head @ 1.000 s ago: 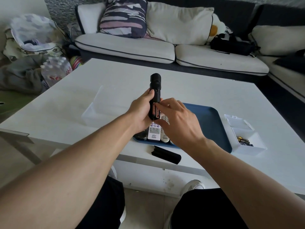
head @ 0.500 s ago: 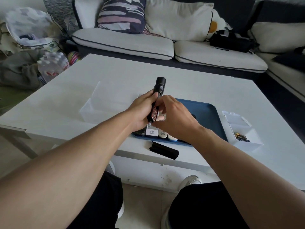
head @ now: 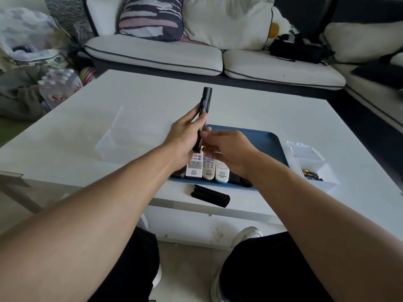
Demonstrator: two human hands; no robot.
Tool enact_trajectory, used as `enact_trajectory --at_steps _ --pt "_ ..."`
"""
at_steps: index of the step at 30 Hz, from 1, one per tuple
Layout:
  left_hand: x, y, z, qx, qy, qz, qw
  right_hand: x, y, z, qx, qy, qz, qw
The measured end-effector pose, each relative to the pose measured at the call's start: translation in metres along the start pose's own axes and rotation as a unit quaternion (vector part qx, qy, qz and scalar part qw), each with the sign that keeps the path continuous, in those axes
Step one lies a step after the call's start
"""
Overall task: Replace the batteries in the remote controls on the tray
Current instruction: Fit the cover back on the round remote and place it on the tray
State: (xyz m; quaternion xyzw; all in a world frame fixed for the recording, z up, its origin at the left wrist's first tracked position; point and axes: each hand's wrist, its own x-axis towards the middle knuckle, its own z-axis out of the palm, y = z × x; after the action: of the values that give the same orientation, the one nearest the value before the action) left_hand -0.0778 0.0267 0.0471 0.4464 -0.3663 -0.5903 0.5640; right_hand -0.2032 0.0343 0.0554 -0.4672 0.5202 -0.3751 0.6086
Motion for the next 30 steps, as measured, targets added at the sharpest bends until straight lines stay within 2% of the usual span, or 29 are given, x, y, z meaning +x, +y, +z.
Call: enact_trajectory --at_steps 5,7,9,11,13,15,24,27,30 --pt "0.004 0.004 -0.002 0.007 0.024 -0.033 0.999 -0.003 -0.014 -0.01 0.201 -0.016 0.06 0.978" --pt "0.004 0.005 -0.004 0.007 0.034 -0.066 0.997 -0.005 -0.014 -0.013 0.213 -0.031 0.076 0.974" --pt "0.001 0.007 -0.004 -0.011 0.032 -0.101 0.994 -0.007 -0.013 -0.014 0.106 -0.045 0.061 0.992" --pt "-0.003 0.01 -0.003 -0.018 0.016 -0.131 0.991 -0.008 -0.008 -0.012 -0.092 -0.024 -0.027 0.995" --pt "-0.004 0.01 -0.002 -0.02 -0.004 -0.157 0.987 -0.01 -0.001 -0.008 -0.306 0.009 -0.157 0.939" --pt "-0.005 0.011 -0.002 -0.021 -0.015 -0.177 0.984 -0.009 0.003 -0.003 -0.415 0.018 -0.221 0.882" --pt "-0.01 0.01 0.0 -0.009 -0.054 -0.198 0.979 -0.009 -0.002 -0.008 -0.463 -0.012 -0.237 0.854" --pt "-0.01 0.01 -0.001 -0.006 -0.047 -0.205 0.978 -0.015 -0.007 -0.007 -0.514 -0.023 -0.235 0.824" --pt "-0.009 0.007 -0.002 0.004 -0.052 -0.212 0.976 -0.02 -0.006 -0.006 -0.556 -0.005 -0.274 0.785"
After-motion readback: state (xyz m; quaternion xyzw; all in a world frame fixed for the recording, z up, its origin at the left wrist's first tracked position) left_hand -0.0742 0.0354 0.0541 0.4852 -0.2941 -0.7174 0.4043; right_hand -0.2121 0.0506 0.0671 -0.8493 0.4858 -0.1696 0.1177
